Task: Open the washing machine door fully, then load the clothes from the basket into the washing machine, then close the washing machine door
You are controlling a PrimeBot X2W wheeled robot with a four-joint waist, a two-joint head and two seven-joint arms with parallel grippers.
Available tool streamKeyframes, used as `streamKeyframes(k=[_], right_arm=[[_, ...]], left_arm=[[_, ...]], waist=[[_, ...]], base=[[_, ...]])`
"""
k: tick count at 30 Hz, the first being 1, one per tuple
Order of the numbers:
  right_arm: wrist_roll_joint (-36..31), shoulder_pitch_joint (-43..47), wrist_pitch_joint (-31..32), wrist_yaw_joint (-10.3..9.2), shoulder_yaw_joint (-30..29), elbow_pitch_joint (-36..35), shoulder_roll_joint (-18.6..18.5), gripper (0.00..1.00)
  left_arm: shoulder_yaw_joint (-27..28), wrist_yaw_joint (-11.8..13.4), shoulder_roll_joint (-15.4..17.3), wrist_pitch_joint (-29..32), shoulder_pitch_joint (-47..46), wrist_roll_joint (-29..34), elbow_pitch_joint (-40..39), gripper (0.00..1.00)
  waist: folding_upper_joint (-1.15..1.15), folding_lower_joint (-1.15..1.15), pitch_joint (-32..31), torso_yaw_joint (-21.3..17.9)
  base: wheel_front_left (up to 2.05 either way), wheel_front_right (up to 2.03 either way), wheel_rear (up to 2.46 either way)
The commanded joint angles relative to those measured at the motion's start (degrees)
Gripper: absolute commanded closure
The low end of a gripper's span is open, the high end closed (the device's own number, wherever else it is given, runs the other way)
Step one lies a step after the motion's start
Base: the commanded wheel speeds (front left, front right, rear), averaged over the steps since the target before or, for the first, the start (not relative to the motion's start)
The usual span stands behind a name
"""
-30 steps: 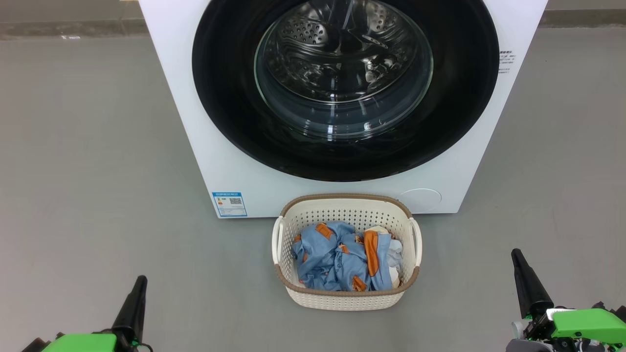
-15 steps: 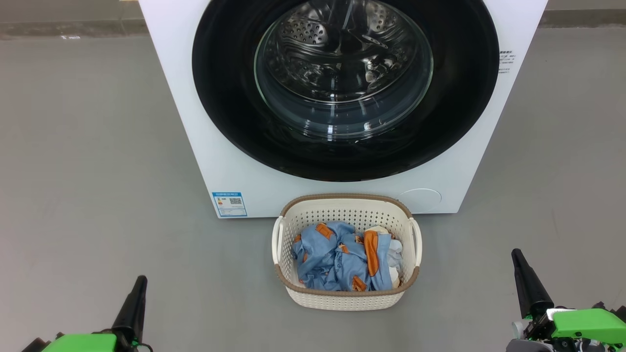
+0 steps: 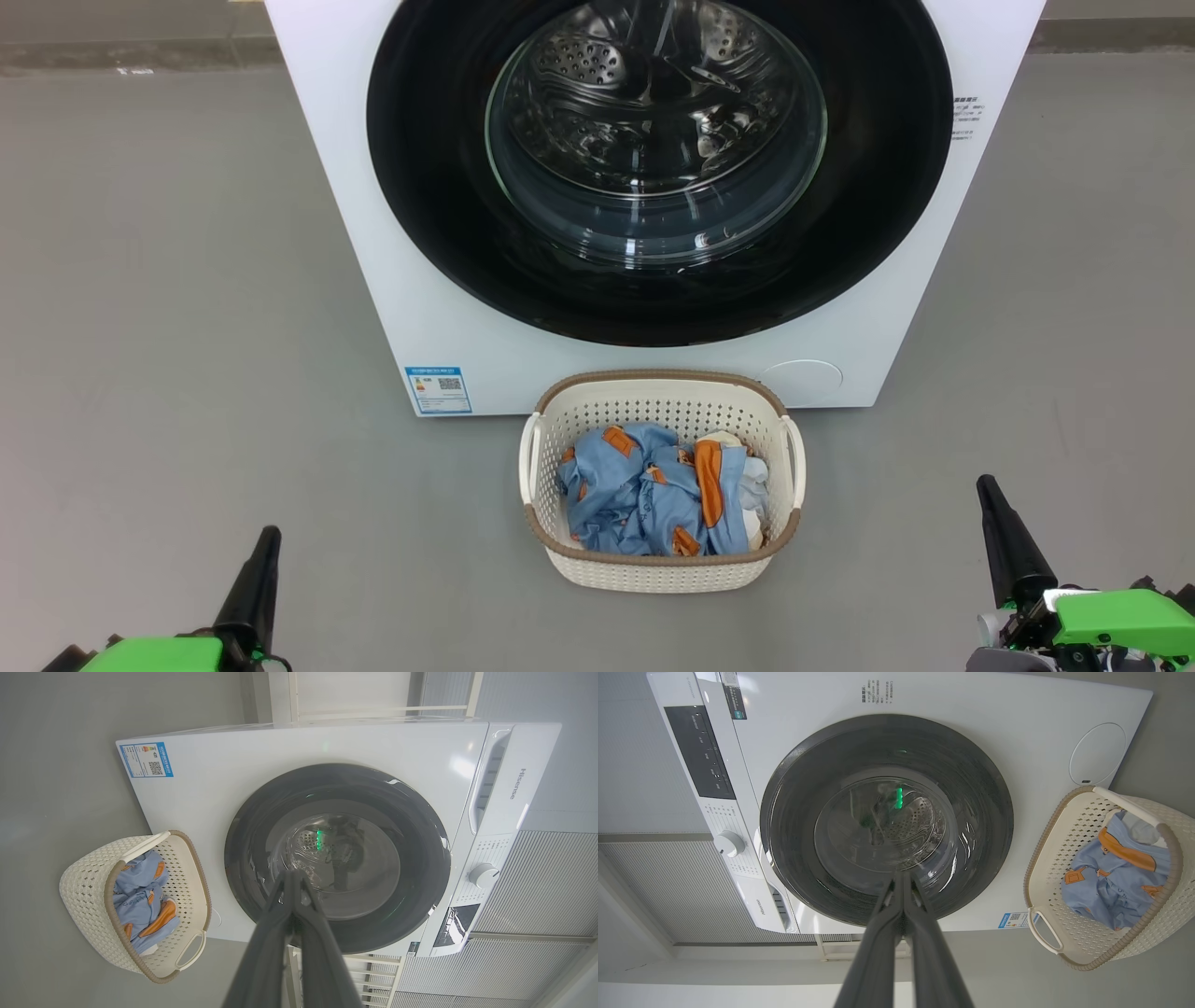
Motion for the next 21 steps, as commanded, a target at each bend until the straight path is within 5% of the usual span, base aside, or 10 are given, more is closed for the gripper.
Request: streamKeyframes(k=[1, 21], right_arm=[[-0.5, -2.54, 0.28, 0.09, 1.27, -1.35, -0.18, 1.0], [-0.54, -2.55, 0.32, 0.09, 1.23, -1.35, -0.14, 1.0]], left_arm=[[1.93, -0.58, 0.78, 0.18, -2.78, 0.89, -1.02, 1.0], [1.94, -0.58, 0.78, 0.18, -2.78, 0.89, -1.02, 1.0]], waist=[[0.0, 0.0, 0.0, 0.0], [0.0, 0.0, 0.0, 0.0]], base=[[0.0, 0.0, 0.0], [0.0, 0.0, 0.0]])
